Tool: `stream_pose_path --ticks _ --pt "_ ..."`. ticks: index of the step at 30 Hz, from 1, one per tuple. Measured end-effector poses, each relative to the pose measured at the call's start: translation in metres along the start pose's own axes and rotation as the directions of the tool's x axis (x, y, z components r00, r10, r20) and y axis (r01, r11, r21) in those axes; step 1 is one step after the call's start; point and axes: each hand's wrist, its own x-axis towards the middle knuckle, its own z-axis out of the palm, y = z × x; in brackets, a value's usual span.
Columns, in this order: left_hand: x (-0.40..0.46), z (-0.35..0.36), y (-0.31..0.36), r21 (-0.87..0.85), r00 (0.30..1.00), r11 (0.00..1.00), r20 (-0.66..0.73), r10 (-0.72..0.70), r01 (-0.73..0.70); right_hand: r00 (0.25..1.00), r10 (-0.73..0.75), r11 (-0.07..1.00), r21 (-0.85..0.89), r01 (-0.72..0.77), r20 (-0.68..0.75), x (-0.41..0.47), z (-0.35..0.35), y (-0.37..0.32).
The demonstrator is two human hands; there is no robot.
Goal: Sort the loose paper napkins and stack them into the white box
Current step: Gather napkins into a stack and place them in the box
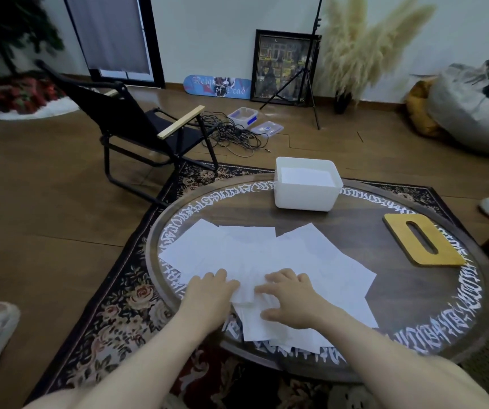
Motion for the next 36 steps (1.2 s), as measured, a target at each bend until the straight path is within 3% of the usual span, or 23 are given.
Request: stream_pose_path --ticks 3,5,7,11,14,19,23,26,28,30,32,36 --pt "0.0 -0.001 -0.008 -0.017 0.999 1.0 -0.037 0.001 -0.001 0.991 0.084 0.927 0.373 -0.038 -0.107 0.01 0.002 -0.01" --pt "-0.002 -0.003 -0.011 -0.024 0.998 1.0 -0.067 0.001 -0.002 0.976 0.181 0.76 0.646 -0.062 -0.119 0.014 0.0 -0.017" --pt "-0.005 -0.008 -0.01 -0.018 0.996 1.0 -0.085 0.009 -0.01 0.96 0.278 0.604 0.782 -0.154 -0.025 0.016 -0.006 -0.024" --pt "-0.009 -0.016 -0.005 -0.003 0.997 0.999 -0.057 0.053 -0.054 0.918 0.377 0.389 0.878 -0.278 0.124 0.02 -0.011 -0.03" --pt "-0.01 -0.02 -0.002 -0.083 0.999 0.995 -0.021 0.045 -0.046 0.923 0.374 0.362 0.901 -0.24 0.095 0.019 -0.005 -0.032" --pt "-0.009 -0.025 -0.008 -0.396 0.988 0.905 0.054 -0.146 0.155 0.909 0.402 0.303 0.92 -0.248 0.112 0.013 -0.006 -0.027" --pt "-0.007 -0.025 -0.009 -0.709 0.953 0.642 0.163 -0.254 0.292 0.923 0.369 0.192 0.963 -0.189 0.107 0.008 -0.008 -0.018" --pt "-0.001 -0.028 -0.004 -0.893 0.908 0.253 0.294 -0.3 0.372 0.938 0.327 0.133 0.977 -0.167 0.116 0.003 -0.009 -0.015" --pt "0.003 -0.026 0.0 -0.915 0.871 -0.026 0.392 -0.295 0.403 0.947 0.3 0.137 0.977 -0.163 0.116 -0.001 -0.008 -0.015" --pt "0.005 -0.025 0.004 -0.885 0.839 -0.237 0.459 -0.293 0.401 0.954 0.273 0.154 0.974 -0.168 0.121 -0.005 -0.006 -0.015" --pt "0.006 -0.024 0.008 -0.849 0.812 -0.362 0.498 -0.305 0.384 0.959 0.254 0.175 0.969 -0.172 0.124 -0.007 -0.004 -0.016" --pt "0.004 -0.023 0.009 -0.841 0.794 -0.43 0.493 -0.355 0.329 0.963 0.248 0.215 0.963 -0.165 0.109 -0.009 -0.002 -0.017"
